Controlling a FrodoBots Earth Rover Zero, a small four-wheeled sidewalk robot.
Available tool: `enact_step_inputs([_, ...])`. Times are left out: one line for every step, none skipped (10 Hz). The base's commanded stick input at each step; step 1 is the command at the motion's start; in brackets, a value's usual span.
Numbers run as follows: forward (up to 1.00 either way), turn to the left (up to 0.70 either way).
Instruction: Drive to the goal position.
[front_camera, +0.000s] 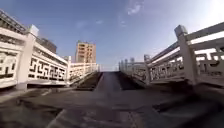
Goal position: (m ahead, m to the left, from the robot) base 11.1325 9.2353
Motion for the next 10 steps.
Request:
enact_step_inputs([0.7, 0.0])
enact_step_inputs([0.7, 0.0])
enact_step_inputs([0.7, 0.0])
enact_step_inputs([0.7, 0.0])
enact_step_inputs([0.7, 0.0])
enact_step_inputs([0.7, 0.0])
enact_step_inputs([0.7, 0.0])
enact_step_inputs([0.7, 0.0])
enact_step_inputs([0.7, 0.0])
enact_step_inputs([0.7, 0.0])
